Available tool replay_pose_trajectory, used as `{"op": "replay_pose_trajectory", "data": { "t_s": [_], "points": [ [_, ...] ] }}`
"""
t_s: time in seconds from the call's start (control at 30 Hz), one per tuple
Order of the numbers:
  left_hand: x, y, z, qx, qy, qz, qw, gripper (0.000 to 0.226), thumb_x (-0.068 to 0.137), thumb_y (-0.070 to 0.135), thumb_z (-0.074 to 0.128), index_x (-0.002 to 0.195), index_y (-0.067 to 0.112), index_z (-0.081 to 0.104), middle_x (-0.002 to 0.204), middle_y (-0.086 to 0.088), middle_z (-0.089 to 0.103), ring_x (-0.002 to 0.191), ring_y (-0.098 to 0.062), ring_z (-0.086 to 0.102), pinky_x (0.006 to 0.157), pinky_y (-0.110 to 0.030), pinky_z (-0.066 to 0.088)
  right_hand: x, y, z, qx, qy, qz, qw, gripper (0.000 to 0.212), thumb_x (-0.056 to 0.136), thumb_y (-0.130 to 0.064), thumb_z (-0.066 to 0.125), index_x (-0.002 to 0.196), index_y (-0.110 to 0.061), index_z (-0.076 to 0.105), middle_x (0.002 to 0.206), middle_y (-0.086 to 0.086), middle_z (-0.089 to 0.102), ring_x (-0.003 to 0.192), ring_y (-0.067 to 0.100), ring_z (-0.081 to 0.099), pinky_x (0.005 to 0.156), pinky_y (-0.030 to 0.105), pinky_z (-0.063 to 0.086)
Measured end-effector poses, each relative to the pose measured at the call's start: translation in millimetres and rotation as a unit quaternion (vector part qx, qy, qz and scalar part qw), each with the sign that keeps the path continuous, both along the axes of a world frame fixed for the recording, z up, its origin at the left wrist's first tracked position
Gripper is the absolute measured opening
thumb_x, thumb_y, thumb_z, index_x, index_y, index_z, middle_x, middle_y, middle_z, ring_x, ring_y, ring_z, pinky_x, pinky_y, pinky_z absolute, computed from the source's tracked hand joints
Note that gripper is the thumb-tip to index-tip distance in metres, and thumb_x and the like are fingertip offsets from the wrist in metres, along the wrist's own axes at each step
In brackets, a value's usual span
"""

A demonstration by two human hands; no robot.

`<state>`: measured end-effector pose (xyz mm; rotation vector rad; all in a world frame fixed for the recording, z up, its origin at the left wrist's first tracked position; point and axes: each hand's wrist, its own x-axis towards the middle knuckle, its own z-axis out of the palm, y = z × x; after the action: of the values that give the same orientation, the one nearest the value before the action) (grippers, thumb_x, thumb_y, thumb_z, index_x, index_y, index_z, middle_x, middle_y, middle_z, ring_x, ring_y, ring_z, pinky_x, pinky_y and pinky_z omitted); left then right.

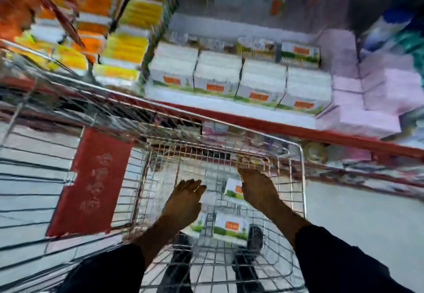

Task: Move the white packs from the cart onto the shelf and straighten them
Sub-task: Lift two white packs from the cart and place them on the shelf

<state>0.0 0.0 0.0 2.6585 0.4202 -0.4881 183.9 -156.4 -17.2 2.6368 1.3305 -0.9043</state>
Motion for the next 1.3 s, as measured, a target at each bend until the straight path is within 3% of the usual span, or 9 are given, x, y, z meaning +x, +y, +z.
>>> {"op": "replay_pose_trajectory", "data": {
  "t_s": [0.13,0.27,0.4,0.57,0.67,0.87,1.07,1.3],
  "points": [
    [7,4,-29,0.002,0.036,-0.012,0.999,0.058,0.086,0.019,0.066,0.14,0.015,0.046,0.149,-0.012,0.046,0.138,-0.032,0.04,0.117,-0.044,0.029,7,5,-26,-0.089,0.031,-0.041,0.995,0.054,0.096,-0.024,0.051,0.145,-0.012,0.032,0.148,0.013,0.043,0.134,0.032,0.04,0.107,0.042,0.04],
    [10,3,-50,0.004,0.026,-0.024,0.999,0.057,0.072,0.006,0.074,0.126,0.013,0.058,0.129,-0.013,0.063,0.117,-0.034,0.059,0.101,-0.043,0.047,11,9,-45,-0.119,0.044,-0.034,0.991,0.05,0.095,-0.028,0.055,0.14,-0.011,0.04,0.14,0.015,0.05,0.128,0.034,0.047,0.102,0.044,0.044],
    [15,5,-51,-0.006,-0.005,-0.012,1.0,0.059,0.069,-0.007,0.069,0.125,0.009,0.061,0.116,-0.015,0.07,0.105,-0.035,0.065,0.088,-0.043,0.055,22,10,-47,-0.082,0.029,-0.034,0.996,0.037,0.09,-0.027,0.061,0.123,-0.011,0.056,0.126,0.013,0.058,0.12,0.031,0.052,0.097,0.04,0.048],
    [18,7,-46,-0.045,0.009,0.031,0.998,0.058,0.083,-0.004,0.065,0.137,0.013,0.052,0.138,-0.012,0.058,0.126,-0.031,0.053,0.103,-0.042,0.048,25,11,-37,-0.063,0.039,-0.057,0.996,0.03,0.087,-0.025,0.067,0.114,-0.015,0.06,0.121,0.008,0.06,0.118,0.028,0.052,0.095,0.039,0.047],
    [23,11,-42,-0.035,0.022,0.028,0.999,0.051,0.087,-0.006,0.056,0.133,0.015,0.057,0.144,-0.008,0.051,0.129,-0.027,0.05,0.101,-0.042,0.049,25,11,-31,-0.048,0.055,-0.072,0.995,0.03,0.083,-0.026,0.073,0.111,-0.019,0.065,0.119,0.007,0.063,0.115,0.027,0.055,0.094,0.037,0.049],
    [28,13,-41,-0.024,0.011,0.033,0.999,0.036,0.086,-0.005,0.059,0.117,0.011,0.068,0.12,-0.011,0.065,0.11,-0.026,0.061,0.091,-0.04,0.055,15,8,-16,-0.009,0.068,-0.103,0.992,0.019,0.077,-0.022,0.076,0.095,-0.023,0.069,0.106,0.006,0.071,0.105,0.026,0.062,0.087,0.034,0.051],
    [22,22,-25,-0.011,-0.025,0.017,0.999,0.048,0.072,-0.014,0.058,0.112,0.009,0.07,0.114,-0.014,0.068,0.105,-0.03,0.065,0.088,-0.041,0.056,5,6,25,0.076,0.005,-0.085,0.994,0.016,0.082,-0.016,0.065,0.096,-0.021,0.066,0.106,0.003,0.069,0.104,0.025,0.06,0.083,0.031,0.046],
    [8,52,70,0.06,-0.138,0.042,0.988,0.037,0.063,-0.007,0.08,0.092,0.014,0.076,0.091,-0.006,0.072,0.077,-0.028,0.07,0.057,-0.036,0.061,-6,24,135,0.17,-0.073,-0.067,0.98,0.022,0.086,-0.018,0.066,0.107,-0.023,0.065,0.113,0.0,0.066,0.107,0.022,0.06,0.087,0.033,0.048]
  ]
}}
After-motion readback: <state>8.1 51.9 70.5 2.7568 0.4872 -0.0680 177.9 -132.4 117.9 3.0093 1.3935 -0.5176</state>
